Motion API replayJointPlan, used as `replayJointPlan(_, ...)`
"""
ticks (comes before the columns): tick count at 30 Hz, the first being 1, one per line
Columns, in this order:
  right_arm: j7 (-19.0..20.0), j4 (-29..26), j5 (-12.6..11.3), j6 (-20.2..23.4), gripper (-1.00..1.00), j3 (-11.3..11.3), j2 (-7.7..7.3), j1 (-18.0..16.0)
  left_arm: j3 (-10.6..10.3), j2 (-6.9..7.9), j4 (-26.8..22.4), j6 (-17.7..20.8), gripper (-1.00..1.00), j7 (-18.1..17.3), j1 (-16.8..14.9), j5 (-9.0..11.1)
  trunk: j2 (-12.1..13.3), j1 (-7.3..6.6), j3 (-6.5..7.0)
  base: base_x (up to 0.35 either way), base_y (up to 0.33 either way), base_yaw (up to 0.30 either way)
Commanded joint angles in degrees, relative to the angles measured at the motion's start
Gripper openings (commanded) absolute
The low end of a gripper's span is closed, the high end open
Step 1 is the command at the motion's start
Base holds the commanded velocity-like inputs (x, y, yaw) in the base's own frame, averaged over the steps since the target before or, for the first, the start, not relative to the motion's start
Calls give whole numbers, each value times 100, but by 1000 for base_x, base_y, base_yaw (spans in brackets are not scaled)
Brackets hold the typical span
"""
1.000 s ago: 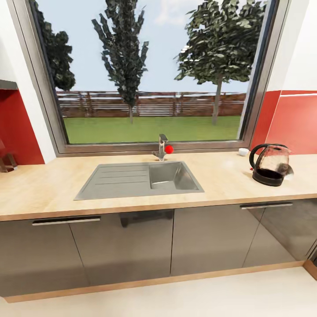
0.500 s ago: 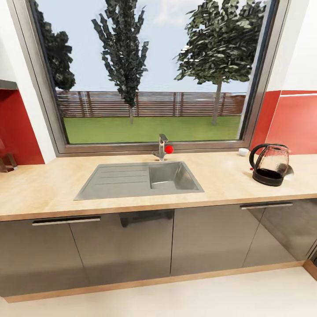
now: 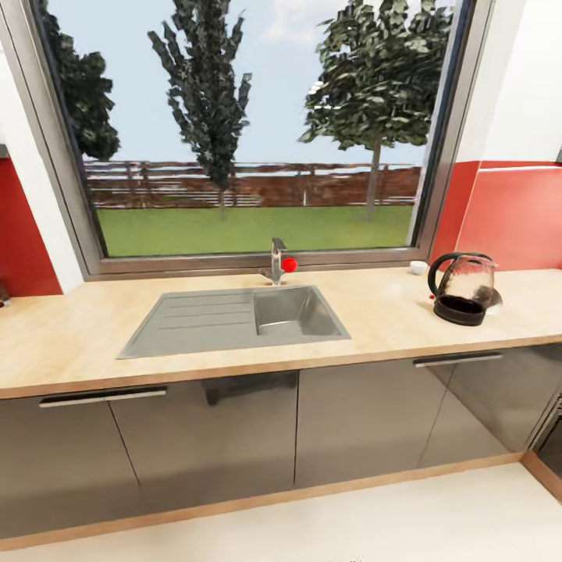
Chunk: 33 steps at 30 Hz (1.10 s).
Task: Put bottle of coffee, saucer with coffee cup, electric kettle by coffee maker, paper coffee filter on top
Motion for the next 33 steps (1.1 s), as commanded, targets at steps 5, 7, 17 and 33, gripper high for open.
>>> replayJointPlan(5, -4, 5, -5, -19, 100, -4, 1, -4, 0, 1, -6, -11, 100, 0, 3, -5, -3, 0, -5, 0, 0, -243)
replayJointPlan(7, -4, 5, -5, -19, 100, -4, 1, -4, 0, 1, -6, -11, 100, 0, 3, -5, -3, 0, -5, 0, 0, -248)
replayJointPlan(17, -4, 5, -5, -19, 100, -4, 1, -4, 0, 1, -5, -12, 100, 0, 3, -4, -3, 0, -5, 0, 0, -250)
replayJointPlan(33, -4, 5, -5, -19, 100, -4, 1, -4, 0, 1, -1, -15, 100, 0, 3, -4, -3, 0, -5, 0, 0, -251)
